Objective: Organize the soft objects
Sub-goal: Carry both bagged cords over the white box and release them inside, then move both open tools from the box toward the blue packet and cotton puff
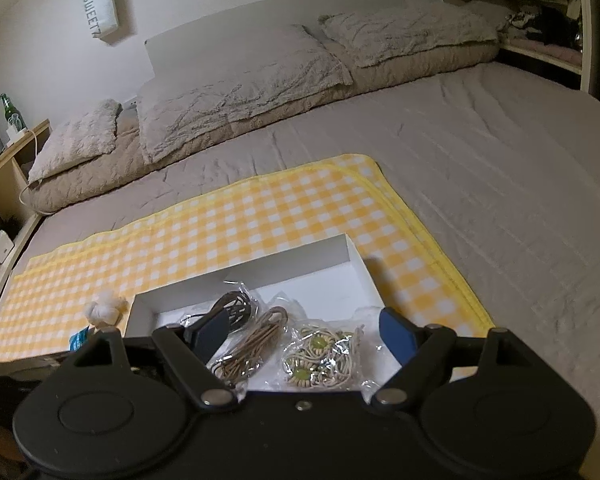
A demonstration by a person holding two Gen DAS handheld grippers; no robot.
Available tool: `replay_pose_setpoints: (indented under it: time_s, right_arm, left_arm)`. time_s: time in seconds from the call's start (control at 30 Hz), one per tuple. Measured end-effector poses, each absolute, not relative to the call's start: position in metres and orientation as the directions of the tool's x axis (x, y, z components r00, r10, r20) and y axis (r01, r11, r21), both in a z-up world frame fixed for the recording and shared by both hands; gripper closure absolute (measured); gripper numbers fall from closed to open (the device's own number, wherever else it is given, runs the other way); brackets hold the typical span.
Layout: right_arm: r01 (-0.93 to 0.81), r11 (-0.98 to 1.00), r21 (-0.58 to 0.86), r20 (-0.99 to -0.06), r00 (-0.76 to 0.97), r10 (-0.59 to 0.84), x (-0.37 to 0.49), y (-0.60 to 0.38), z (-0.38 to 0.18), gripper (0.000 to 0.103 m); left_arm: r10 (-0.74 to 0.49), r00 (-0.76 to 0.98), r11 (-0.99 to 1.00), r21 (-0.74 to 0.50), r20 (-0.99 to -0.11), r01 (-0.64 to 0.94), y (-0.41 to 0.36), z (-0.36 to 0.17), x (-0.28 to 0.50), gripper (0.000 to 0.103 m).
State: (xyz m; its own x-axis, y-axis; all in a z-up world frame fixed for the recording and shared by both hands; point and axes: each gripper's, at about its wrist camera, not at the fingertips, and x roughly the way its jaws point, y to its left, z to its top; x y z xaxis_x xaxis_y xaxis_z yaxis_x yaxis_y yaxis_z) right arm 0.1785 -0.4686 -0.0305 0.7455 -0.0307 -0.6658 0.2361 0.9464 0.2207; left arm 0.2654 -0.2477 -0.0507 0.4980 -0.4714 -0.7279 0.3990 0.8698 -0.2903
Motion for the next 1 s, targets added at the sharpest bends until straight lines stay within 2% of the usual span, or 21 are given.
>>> replay_pose_setpoints:
  time_s: [0.27,0.53,0.57,0.7,1.0]
  right_arm:
    - [0.183,0.971,0.156,-0.66,0.751,-0.036,0.166,-0.453,-0.028,0.016]
    - [0.159,0.984,0.079,-0.647,0.759,-0.071,0.157,-0.44,-0.029,0.005]
    - [0.158,0.985,0.071,-0.643,0.762,-0.076,0.156,-0.439,-0.029,0.0]
    - [0.16,0.986,0.046,-0.64,0.763,-0.094,0.154,-0.435,-0.032,0.0]
    - [0.14,0.99,0.008,-0.647,0.756,-0.101,0.154,-0.43,-0.038,0.0]
  left_arm:
    - [-0.43,0.542,0.892,-0.247,-0.722,0.378,-0.22,-0.039,0.254,0.0]
    - [-0.389,0.578,0.905,-0.179,-0.717,0.387,-0.203,-0.033,0.244,0.0]
    - [-0.381,0.582,0.906,-0.165,-0.718,0.389,-0.201,-0.032,0.243,0.0]
    - [-0.346,0.607,0.916,-0.116,-0.715,0.384,-0.194,-0.03,0.239,0.0]
    - [-0.32,0.622,0.928,-0.102,-0.715,0.359,-0.171,-0.031,0.24,0.0]
